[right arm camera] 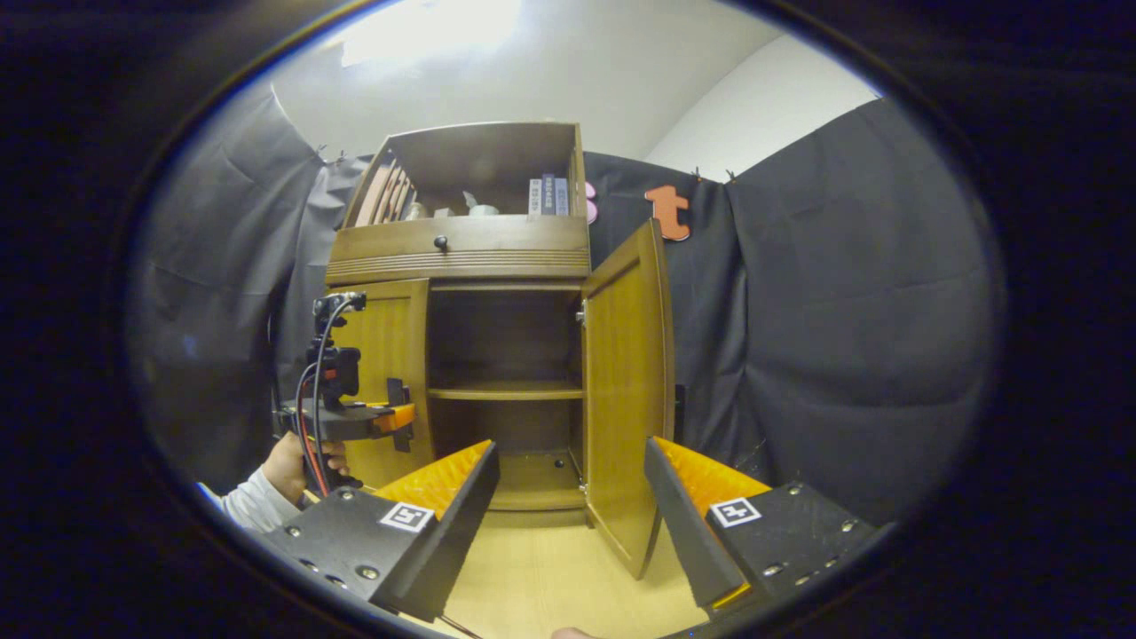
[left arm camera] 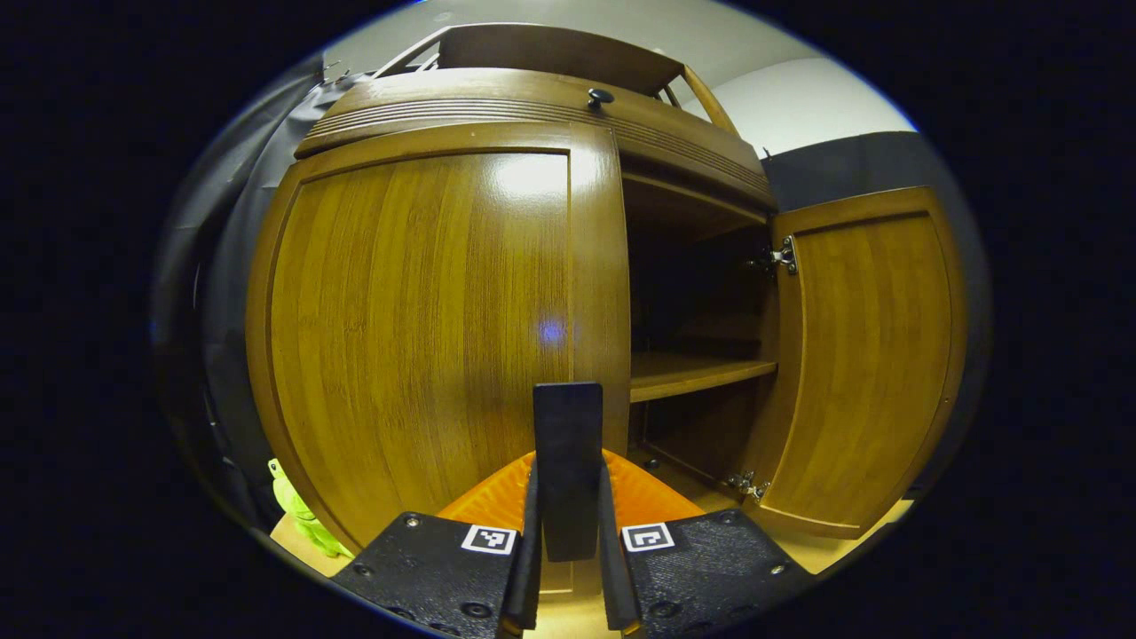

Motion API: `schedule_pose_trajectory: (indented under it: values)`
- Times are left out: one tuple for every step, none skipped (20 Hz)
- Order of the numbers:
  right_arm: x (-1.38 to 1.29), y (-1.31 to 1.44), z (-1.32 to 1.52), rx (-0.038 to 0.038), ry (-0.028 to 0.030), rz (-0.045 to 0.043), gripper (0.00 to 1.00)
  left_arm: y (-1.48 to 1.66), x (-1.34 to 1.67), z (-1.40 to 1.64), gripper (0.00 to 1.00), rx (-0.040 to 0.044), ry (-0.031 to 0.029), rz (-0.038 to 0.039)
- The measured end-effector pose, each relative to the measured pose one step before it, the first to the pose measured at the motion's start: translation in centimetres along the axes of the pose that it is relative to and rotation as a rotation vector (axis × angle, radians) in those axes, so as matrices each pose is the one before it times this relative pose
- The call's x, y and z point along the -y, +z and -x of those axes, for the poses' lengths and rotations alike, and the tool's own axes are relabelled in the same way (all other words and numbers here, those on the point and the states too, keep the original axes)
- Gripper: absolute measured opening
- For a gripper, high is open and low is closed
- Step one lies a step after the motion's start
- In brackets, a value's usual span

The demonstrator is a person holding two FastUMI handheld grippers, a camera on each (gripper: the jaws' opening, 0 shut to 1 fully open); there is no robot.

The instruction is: Open the right door of the double-door shoe cabinet with the right hand, and open the left door with the left hand.

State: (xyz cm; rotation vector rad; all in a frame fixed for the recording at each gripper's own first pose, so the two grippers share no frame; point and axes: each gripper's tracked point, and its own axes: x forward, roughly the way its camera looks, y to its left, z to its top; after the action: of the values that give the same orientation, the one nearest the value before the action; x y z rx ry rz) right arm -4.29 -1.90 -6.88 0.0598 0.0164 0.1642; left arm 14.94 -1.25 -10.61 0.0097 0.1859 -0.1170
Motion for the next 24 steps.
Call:
schedule_pose_trajectory:
  values:
    - [0.105, 0.026, 0.206, 0.00212, -0.00127, -0.00284, 1.00, 0.077, 0.017, 0.090, 0.29, -0.00391, 0.00149, -0.00237]
    - [0.149, 0.025, 0.274, -0.00002, -0.00336, -0.00560, 0.97, 0.029, -0.045, 0.186, 0.30, -0.00845, -0.00198, -0.00875]
    - [0.095, -0.033, 0.427, -0.00375, -0.00052, -0.00472, 0.98, 0.024, -0.101, 0.279, 0.29, -0.00154, -0.00462, 0.00621]
    - [0.143, -0.215, 0.569, -0.00249, 0.00175, -0.00206, 0.97, 0.244, 0.135, 0.337, 0.30, 0.01587, -0.00887, 0.01681]
    - [0.023, -0.176, 0.537, -0.00085, 0.00042, 0.00070, 0.95, -0.286, 0.225, 0.613, 0.30, 0.00027, -0.00764, 0.00458]
    - [0.086, -0.133, 0.408, -0.00090, -0.00117, 0.00275, 0.98, -0.255, 0.055, 0.765, 0.30, 0.00099, -0.00395, -0.00866]
    - [0.011, 0.009, 0.314, 0.00089, 0.00095, 0.00112, 0.98, -0.125, 0.013, 0.524, 0.29, 0.00210, -0.00401, -0.01123]
    - [-0.068, 0.019, 0.110, -0.00186, 0.00120, -0.00159, 0.97, 0.039, -0.024, 0.592, 0.30, -0.00281, -0.00293, -0.00569]
    - [0.005, 0.035, 0.190, -0.00250, -0.00133, -0.00219, 0.98, 0.196, -0.028, 0.402, 0.30, 0.00089, -0.00386, -0.00251]
    - [0.200, 0.044, 0.076, -0.00180, -0.00757, -0.00122, 0.98, 0.028, -0.088, 0.471, 0.30, -0.00319, -0.00488, 0.00173]
    - [0.187, 0.051, 0.057, -0.00094, -0.00902, 0.00137, 0.98, 0.180, -0.048, 0.576, 0.29, -0.00306, -0.00881, -0.00755]
    - [0.054, 0.101, 0.050, 0.00126, -0.00452, 0.00427, 0.98, 0.016, -0.011, 0.590, 0.30, -0.00742, -0.00935, -0.00667]
    - [-0.071, 0.142, 0.093, 0.00329, -0.00116, 0.00327, 0.98, -0.332, 0.168, 0.543, 0.30, -0.00623, -0.00519, 0.01307]
    - [-0.033, 0.098, 0.000, 0.00171, 0.00319, 0.00089, 0.97, -0.041, -0.077, 0.590, 0.30, -0.00479, -0.00501, 0.00714]
    - [-0.193, 0.275, -0.022, 0.00125, 0.00341, -0.00163, 0.98, -0.004, -0.024, 0.490, 0.30, -0.00011, -0.00382, 0.00030]
    - [-0.151, -0.001, -0.045, -0.00018, 0.00312, -0.00135, 0.98, 0.062, 0.011, 0.595, 0.29, 0.00081, -0.00221, -0.00163]
    - [-0.183, 0.110, -0.042, -0.00158, 0.00283, -0.00014, 0.98, 0.047, -0.029, 0.633, 0.30, 0.00275, -0.00225, -0.00528]
    - [-0.209, 0.125, -0.062, -0.00077, 0.00447, 0.00153, 0.98, 0.130, -0.156, 0.735, 0.30, 0.00513, -0.00116, -0.00035]
    - [-0.195, 0.266, -0.067, 0.00049, 0.00444, -0.00076, 0.98, -0.037, -0.222, 0.694, 0.30, 0.00184, -0.00051, 0.00030]
    - [-0.537, 0.224, -0.105, -0.00229, 0.01703, -0.00899, 0.98, 0.040, -0.129, 0.649, 0.29, 0.00489, -0.00159, -0.00299]
    - [-0.605, 0.291, -0.014, -0.00510, 0.01961, -0.01201, 0.98, -0.080, -0.254, 0.684, 0.30, -0.00037, 0.00000, 0.00236]
    - [-0.414, 0.225, -0.158, -0.00515, 0.01452, -0.00910, 0.98, -0.074, -0.192, 0.789, 0.30, 0.00080, -0.00098, -0.00023]
    - [-0.306, 0.288, -0.136, -0.00534, 0.01099, -0.00486, 0.98, -0.025, -0.303, 0.603, 0.30, -0.00125, -0.00196, -0.00237]
    - [-0.234, 0.167, -0.174, -0.00472, 0.00544, -0.00188, 0.98, 0.001, -0.313, 0.721, 0.30, -0.00199, -0.00063, 0.00064]
